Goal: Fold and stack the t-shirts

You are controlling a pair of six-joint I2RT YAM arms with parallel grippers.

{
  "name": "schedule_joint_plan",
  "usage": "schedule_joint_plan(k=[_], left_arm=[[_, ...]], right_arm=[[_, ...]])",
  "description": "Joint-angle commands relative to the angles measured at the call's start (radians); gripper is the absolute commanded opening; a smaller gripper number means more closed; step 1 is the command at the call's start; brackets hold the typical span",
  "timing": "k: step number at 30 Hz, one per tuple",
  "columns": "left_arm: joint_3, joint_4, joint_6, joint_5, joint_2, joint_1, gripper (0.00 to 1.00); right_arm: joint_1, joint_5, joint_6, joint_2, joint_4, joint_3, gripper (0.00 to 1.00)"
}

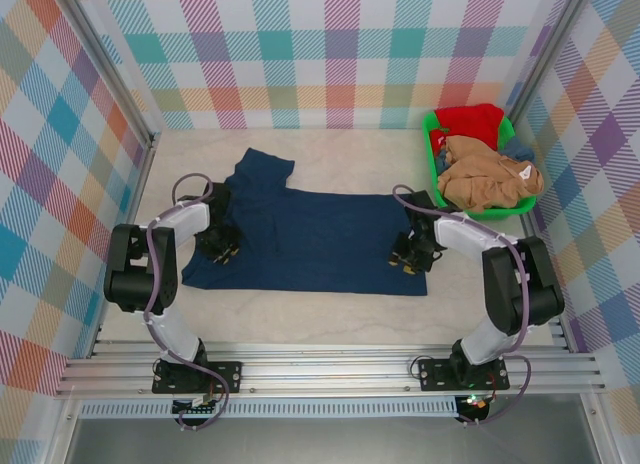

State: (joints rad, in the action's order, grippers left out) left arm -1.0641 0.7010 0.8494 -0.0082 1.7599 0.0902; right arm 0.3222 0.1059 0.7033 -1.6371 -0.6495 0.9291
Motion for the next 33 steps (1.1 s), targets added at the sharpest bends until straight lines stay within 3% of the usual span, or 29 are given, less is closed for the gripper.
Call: schedule_joint_plan(k=[1,6,14,19,22,24,27,29,31,33], left_arm=[[0.052,0.023,0.041,-0.097,0.037,-0.015,0.24],[0.172,0.046,0.109,-0.180,-0.083,-0.014,0.25],[0.250,0.066,0.116,-0.172,-0.204,-0.013,0.26],[0.237,0.045,0.074,-0.140,-0.191,-0.007,0.27],[0.155,0.092,0.047,-0.164,-0.178,0.001,0.27],[0.060,0.172,0.043,-0.243,-0.208,0.018,0.27],[-0.063,0.158,0.024,-0.305,-0.265,0.020,0.36],[-0.136,0.075,-0.009,-0.253,-0.238,0.008,0.41],[-0.205,-0.047,-0.043,-0.117,-0.149,-0.008,0.41],[-0.318,0.007,-0.023,-0.095,-0.035,-0.010,0.38]], right_arm=[[0.001,-0.017,0.023,-0.043,-0.025,-0.007,0.34],[0.002,-0.065,0.039,-0.035,-0.097,-0.050,0.34],[0.005,-0.064,0.032,0.015,-0.182,-0.077,0.33],[0.011,-0.026,0.040,0.046,-0.214,-0.075,0.36],[0.028,-0.041,0.013,0.050,-0.201,-0.024,0.40],[0.042,-0.104,-0.019,0.051,-0.240,0.060,0.41],[0.044,-0.211,-0.065,0.047,-0.273,0.226,0.42],[0.044,-0.274,-0.091,0.007,-0.258,0.331,0.41],[0.041,-0.320,-0.114,-0.072,-0.230,0.438,0.41],[0.041,-0.332,-0.127,-0.152,-0.199,0.523,0.40]])
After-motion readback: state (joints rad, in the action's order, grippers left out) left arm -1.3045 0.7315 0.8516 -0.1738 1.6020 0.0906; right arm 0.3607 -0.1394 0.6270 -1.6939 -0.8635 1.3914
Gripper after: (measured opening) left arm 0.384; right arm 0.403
